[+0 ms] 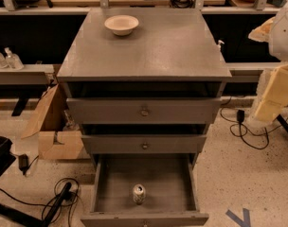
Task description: Pick 7up can from bottom drawer and place on counter
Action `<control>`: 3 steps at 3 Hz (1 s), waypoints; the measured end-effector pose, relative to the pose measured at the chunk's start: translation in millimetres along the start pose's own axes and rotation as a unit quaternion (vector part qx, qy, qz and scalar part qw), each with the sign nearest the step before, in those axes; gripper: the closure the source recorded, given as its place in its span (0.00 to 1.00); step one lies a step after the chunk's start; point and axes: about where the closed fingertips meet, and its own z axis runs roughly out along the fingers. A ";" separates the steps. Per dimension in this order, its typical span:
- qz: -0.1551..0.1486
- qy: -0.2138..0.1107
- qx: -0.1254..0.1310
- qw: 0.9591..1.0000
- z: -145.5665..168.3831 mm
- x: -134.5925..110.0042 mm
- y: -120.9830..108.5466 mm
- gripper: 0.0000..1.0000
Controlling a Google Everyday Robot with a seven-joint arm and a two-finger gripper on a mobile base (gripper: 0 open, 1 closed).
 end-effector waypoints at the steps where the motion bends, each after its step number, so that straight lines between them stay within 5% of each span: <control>1: 0.000 -0.002 0.000 1.000 1.0 0.0 0.1 0.00; 2: 0.011 -0.048 0.005 0.999 25.6 0.8 2.9 0.00; 3: 0.027 -0.126 -0.037 0.991 106.2 17.6 34.8 0.00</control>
Offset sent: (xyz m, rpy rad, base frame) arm 0.0291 0.0105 -0.1108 0.4399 -0.1419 0.0356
